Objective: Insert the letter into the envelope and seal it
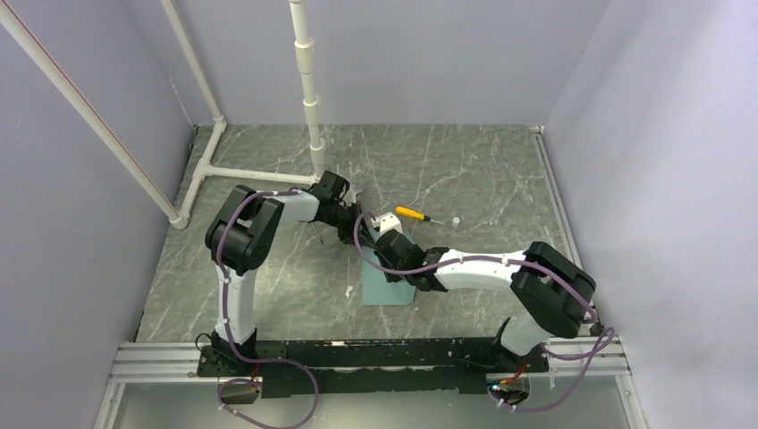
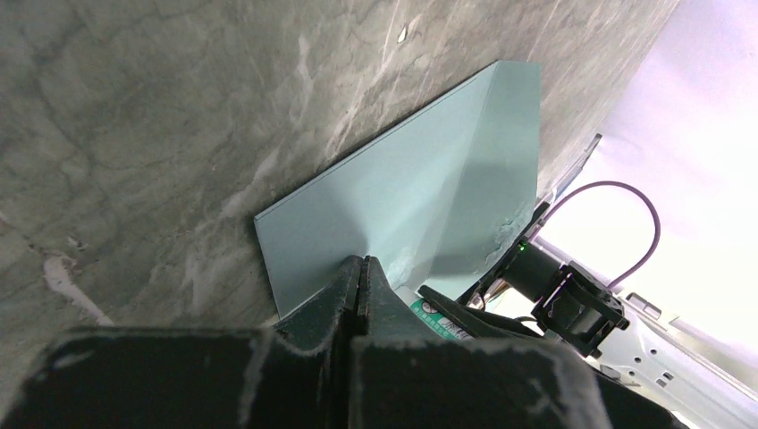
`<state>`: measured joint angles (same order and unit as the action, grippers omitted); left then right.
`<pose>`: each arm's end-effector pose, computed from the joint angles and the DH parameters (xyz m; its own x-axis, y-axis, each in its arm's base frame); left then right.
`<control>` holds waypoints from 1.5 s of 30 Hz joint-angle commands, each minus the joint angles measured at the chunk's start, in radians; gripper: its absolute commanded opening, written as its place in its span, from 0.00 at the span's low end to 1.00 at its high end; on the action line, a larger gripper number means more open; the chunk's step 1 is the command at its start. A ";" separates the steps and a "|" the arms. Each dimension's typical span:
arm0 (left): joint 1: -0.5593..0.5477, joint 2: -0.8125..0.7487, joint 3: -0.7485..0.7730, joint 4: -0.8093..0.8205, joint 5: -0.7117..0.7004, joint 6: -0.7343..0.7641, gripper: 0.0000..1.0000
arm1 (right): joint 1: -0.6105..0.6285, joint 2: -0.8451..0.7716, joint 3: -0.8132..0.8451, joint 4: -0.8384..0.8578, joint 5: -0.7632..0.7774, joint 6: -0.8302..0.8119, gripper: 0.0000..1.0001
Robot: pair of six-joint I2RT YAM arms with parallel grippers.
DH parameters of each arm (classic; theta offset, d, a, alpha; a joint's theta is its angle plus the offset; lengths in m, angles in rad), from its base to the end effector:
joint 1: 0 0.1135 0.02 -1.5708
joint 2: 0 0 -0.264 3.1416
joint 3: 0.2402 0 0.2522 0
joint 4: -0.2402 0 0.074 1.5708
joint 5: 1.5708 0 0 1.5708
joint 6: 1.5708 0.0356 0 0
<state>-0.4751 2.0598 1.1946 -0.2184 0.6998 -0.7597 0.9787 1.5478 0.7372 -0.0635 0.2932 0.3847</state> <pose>0.3416 -0.2015 0.1095 -0.9954 -0.0804 0.0525 -0.0931 0.6716 -0.7351 0.1735 0.2395 0.1584 -0.6560 -0.3316 -0.6780 -0.4797 0.8767 0.0353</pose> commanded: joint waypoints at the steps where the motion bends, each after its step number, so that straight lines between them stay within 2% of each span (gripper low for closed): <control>1: 0.000 0.071 -0.026 -0.080 -0.142 0.066 0.03 | 0.005 0.036 0.003 -0.059 -0.019 -0.005 0.00; 11: 0.000 0.071 -0.028 -0.079 -0.140 0.067 0.03 | -0.095 0.114 0.101 -0.098 0.010 -0.023 0.00; 29: 0.001 0.072 -0.027 -0.075 -0.140 0.065 0.02 | -0.032 -0.001 0.021 -0.160 -0.123 0.013 0.00; 39: 0.001 0.070 -0.036 -0.074 -0.144 0.058 0.02 | -0.106 0.145 0.073 -0.087 -0.103 -0.060 0.00; 45: 0.001 0.060 -0.038 -0.086 -0.152 0.067 0.02 | -0.145 0.132 0.135 -0.111 -0.106 -0.097 0.00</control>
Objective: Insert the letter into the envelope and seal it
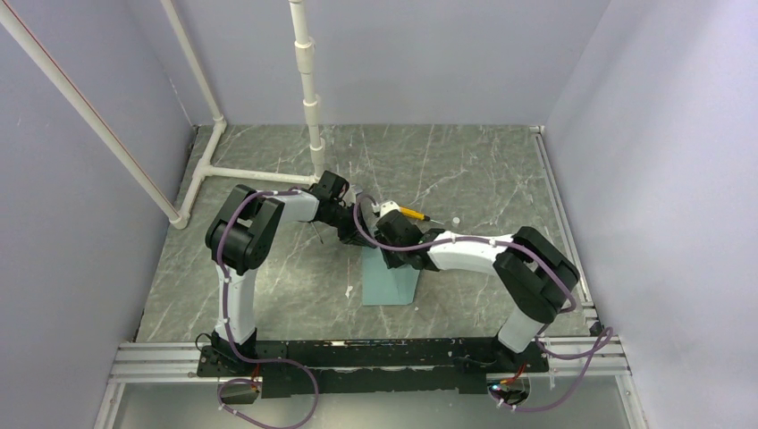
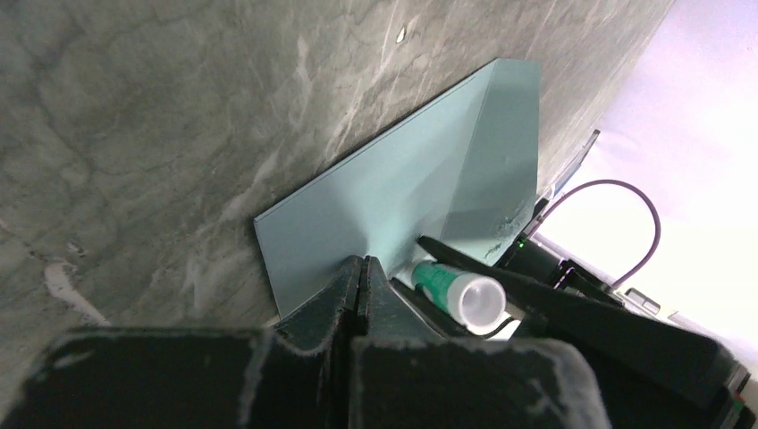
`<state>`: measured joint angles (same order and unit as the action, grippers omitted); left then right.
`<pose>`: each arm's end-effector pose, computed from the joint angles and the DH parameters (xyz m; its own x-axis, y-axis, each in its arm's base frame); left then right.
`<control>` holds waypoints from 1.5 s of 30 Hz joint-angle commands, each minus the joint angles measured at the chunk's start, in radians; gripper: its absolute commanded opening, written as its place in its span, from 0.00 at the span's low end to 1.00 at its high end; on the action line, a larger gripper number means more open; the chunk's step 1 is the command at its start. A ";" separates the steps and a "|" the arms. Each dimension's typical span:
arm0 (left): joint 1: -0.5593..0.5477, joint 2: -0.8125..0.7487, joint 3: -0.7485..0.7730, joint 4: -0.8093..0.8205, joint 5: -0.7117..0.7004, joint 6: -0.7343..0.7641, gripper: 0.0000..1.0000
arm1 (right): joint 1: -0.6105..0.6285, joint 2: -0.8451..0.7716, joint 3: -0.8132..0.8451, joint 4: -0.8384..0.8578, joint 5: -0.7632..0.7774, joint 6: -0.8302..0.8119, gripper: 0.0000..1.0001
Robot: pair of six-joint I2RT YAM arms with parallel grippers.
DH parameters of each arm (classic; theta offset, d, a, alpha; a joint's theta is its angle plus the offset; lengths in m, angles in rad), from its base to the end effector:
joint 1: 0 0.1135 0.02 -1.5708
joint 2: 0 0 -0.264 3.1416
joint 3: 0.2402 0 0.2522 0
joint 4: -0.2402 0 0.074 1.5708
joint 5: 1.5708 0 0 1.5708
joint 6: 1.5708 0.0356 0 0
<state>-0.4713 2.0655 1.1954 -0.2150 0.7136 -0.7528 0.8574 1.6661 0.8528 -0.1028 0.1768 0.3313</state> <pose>0.3425 -0.2007 0.1080 -0.9958 -0.0726 0.0551 -0.0895 0.6648 -0.7416 0.2164 0.2405 0.1531 -0.7102 -0.3313 -0.6212 -0.4687 0.8809 0.0661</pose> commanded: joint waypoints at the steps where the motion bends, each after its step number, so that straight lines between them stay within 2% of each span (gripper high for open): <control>1: -0.002 0.053 -0.038 -0.090 -0.167 0.063 0.02 | -0.024 -0.003 0.027 -0.081 -0.003 -0.045 0.00; 7: -0.003 0.051 -0.021 -0.094 -0.166 0.074 0.02 | -0.039 -0.192 0.062 -0.106 -0.164 -0.033 0.00; 12: -0.003 0.065 0.005 -0.093 -0.156 0.085 0.02 | -0.115 -0.284 0.074 -0.125 -0.250 0.023 0.00; 23: -0.003 0.004 0.016 -0.102 -0.160 0.183 0.02 | -0.363 -0.290 0.057 -0.241 -0.220 0.184 0.00; 27: -0.003 -0.042 0.014 -0.060 -0.087 0.214 0.15 | -0.438 -0.248 0.035 -0.285 -0.184 0.239 0.00; 33: -0.003 -0.104 0.033 0.007 0.025 0.231 0.37 | -0.510 -0.097 0.068 -0.345 -0.180 0.265 0.00; 38: -0.003 -0.145 0.067 0.000 0.072 0.260 0.42 | -0.519 -0.009 0.122 -0.362 -0.133 0.256 0.00; 42: -0.003 -0.170 0.098 -0.056 0.048 0.297 0.42 | -0.520 0.040 0.149 -0.367 -0.103 0.244 0.00; 45: -0.003 -0.186 0.105 -0.085 0.022 0.314 0.43 | -0.520 0.069 0.173 -0.381 -0.082 0.237 0.04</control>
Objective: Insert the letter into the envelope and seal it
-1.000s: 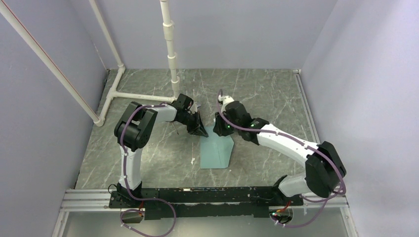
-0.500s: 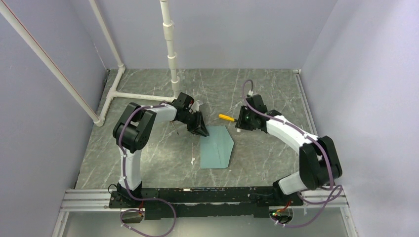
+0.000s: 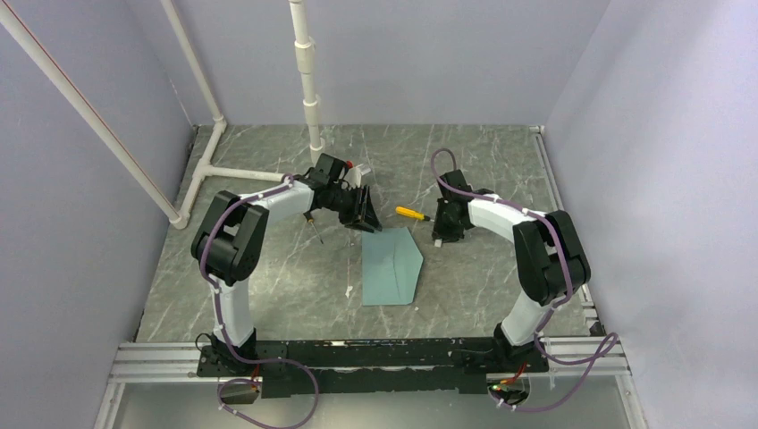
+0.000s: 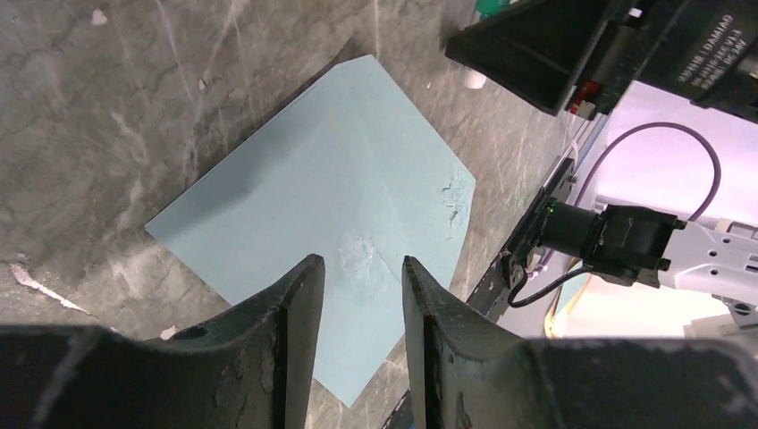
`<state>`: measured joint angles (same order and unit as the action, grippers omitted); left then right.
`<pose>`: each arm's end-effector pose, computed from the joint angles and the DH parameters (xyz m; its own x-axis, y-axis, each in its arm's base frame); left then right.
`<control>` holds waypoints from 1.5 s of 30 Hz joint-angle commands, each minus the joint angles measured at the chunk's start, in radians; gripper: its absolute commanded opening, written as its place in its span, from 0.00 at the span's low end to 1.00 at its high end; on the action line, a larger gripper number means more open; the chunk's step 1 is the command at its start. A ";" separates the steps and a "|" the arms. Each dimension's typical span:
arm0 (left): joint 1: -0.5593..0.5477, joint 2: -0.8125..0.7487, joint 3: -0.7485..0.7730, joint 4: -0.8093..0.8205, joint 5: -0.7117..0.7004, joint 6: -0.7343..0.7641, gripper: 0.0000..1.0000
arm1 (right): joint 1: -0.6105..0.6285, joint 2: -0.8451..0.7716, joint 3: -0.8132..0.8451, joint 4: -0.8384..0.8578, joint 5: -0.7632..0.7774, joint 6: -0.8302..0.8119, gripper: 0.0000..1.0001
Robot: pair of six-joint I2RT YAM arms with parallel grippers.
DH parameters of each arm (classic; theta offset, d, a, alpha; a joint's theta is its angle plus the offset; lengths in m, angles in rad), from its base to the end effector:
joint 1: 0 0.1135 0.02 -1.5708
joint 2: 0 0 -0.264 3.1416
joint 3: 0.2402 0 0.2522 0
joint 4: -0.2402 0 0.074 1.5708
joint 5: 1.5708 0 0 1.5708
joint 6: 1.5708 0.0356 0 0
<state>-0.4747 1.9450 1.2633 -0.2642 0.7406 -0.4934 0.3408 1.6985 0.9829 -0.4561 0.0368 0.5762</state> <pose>0.3476 -0.2056 0.1701 -0.9614 0.1010 -0.2561 0.2647 0.5948 -0.7590 0.3024 0.1059 0.1590 -0.9028 0.2575 -0.3443 0.2044 0.9616 0.1833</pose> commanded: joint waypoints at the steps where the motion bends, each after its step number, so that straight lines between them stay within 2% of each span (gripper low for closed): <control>1: 0.001 -0.071 0.039 -0.047 -0.012 0.059 0.43 | -0.004 0.045 0.052 -0.035 0.064 -0.012 0.07; 7: 0.001 -0.084 0.035 -0.084 -0.062 0.085 0.46 | -0.003 0.060 0.083 -0.050 0.075 -0.045 0.28; 13: 0.001 -0.086 0.027 -0.095 -0.072 0.098 0.43 | -0.003 0.029 0.109 -0.059 0.037 -0.079 0.47; 15: 0.001 -0.084 0.027 -0.095 -0.070 0.098 0.42 | -0.003 0.020 0.121 -0.071 0.037 -0.084 0.50; 20: 0.001 -0.083 0.035 -0.107 -0.066 0.095 0.40 | -0.003 -0.026 0.151 -0.098 0.028 -0.086 0.51; 24: 0.001 -0.091 0.026 -0.108 -0.060 0.096 0.36 | -0.004 -0.108 0.147 -0.108 0.006 -0.068 0.44; 28: -0.002 -0.099 -0.007 -0.082 -0.046 0.089 0.29 | -0.004 -0.188 0.055 -0.074 -0.055 -0.026 0.24; 33: -0.016 -0.091 -0.037 -0.063 -0.074 0.089 0.20 | -0.003 -0.269 -0.124 0.061 -0.237 -0.017 0.07; 36: -0.031 -0.065 -0.028 -0.079 -0.101 0.095 0.14 | 0.004 -0.290 -0.218 0.164 -0.369 -0.023 0.03; 39: -0.043 -0.031 -0.010 -0.091 -0.131 0.095 0.10 | 0.008 -0.271 -0.259 0.213 -0.405 -0.019 0.00; 45: -0.059 0.033 0.019 -0.128 -0.234 0.082 0.03 | 0.013 -0.205 -0.328 0.397 -0.547 -0.032 0.00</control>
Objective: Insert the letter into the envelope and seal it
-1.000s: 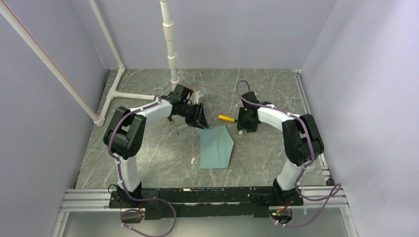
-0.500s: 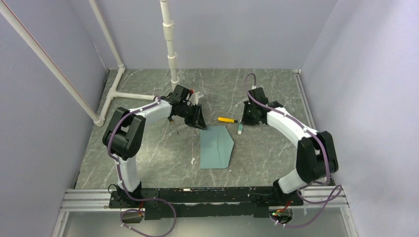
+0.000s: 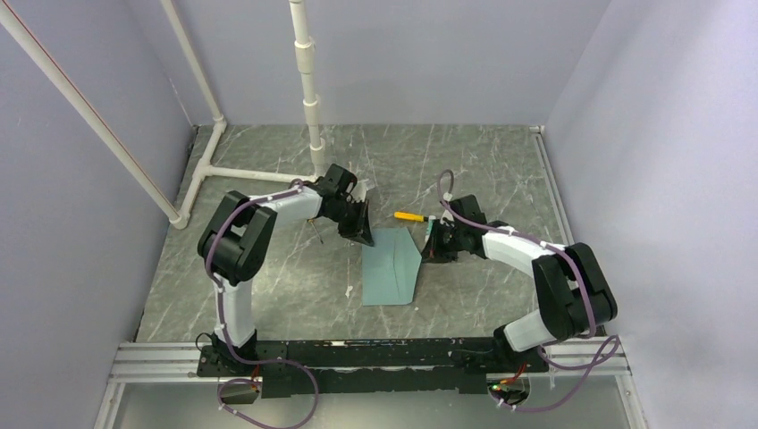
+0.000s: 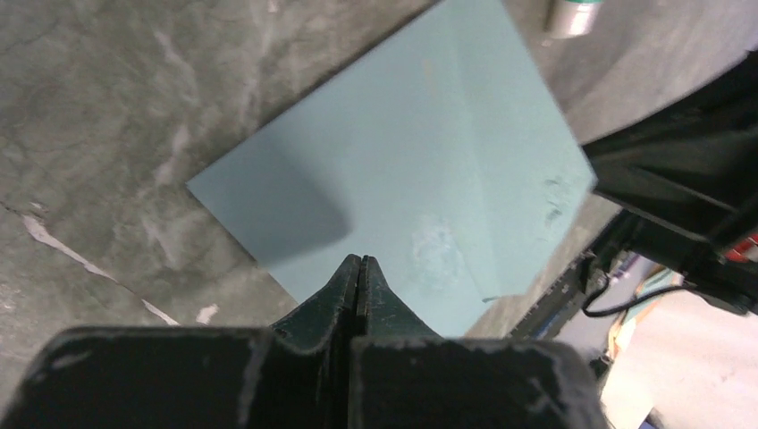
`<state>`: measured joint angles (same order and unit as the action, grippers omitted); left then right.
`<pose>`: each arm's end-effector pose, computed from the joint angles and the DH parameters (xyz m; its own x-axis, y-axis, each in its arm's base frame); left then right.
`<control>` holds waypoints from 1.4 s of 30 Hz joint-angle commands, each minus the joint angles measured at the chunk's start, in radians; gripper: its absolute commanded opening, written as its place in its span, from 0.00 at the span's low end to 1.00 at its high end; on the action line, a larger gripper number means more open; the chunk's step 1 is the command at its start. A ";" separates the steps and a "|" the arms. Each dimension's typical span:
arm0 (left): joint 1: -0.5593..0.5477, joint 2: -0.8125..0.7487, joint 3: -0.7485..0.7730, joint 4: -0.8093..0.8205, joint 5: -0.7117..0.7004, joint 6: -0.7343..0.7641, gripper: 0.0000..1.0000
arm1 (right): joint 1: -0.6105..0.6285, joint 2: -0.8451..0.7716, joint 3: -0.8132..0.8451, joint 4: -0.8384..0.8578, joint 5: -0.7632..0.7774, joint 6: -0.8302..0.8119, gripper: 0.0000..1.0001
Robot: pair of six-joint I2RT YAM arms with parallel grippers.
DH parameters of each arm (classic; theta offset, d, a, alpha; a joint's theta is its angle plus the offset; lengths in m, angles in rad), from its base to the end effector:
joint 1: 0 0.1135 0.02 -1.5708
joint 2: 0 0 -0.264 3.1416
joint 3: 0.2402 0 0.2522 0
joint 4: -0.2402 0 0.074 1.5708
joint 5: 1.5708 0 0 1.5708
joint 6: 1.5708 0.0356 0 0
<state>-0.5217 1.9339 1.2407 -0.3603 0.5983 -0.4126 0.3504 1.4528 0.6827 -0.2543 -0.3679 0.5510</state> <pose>0.3296 -0.2126 0.1600 -0.9523 0.1652 -0.2567 0.2963 0.7028 -0.6468 0.2419 0.1020 0.1566 -0.9433 0.1754 -0.2818 -0.0023 0.8456 0.5338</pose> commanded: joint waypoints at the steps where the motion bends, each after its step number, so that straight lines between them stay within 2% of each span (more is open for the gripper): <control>1: -0.015 0.057 0.048 -0.049 -0.115 -0.002 0.02 | 0.004 0.051 -0.032 0.222 -0.169 -0.013 0.00; 10: -0.021 0.118 0.068 -0.145 -0.209 -0.021 0.03 | 0.014 0.075 -0.045 0.413 -0.343 -0.034 0.00; 19: -0.021 0.122 0.069 -0.149 -0.204 -0.022 0.02 | 0.059 0.190 0.034 0.368 -0.325 -0.099 0.00; 29: -0.021 0.123 0.074 -0.149 -0.199 -0.016 0.03 | 0.079 0.273 0.092 0.346 -0.372 -0.131 0.00; 42: -0.021 0.129 0.073 -0.159 -0.210 -0.013 0.02 | 0.085 0.352 0.101 0.419 -0.506 -0.136 0.00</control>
<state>-0.5411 2.0205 1.3170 -0.4709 0.4805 -0.4503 0.4294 1.7863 0.7586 0.0959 -0.8001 0.4335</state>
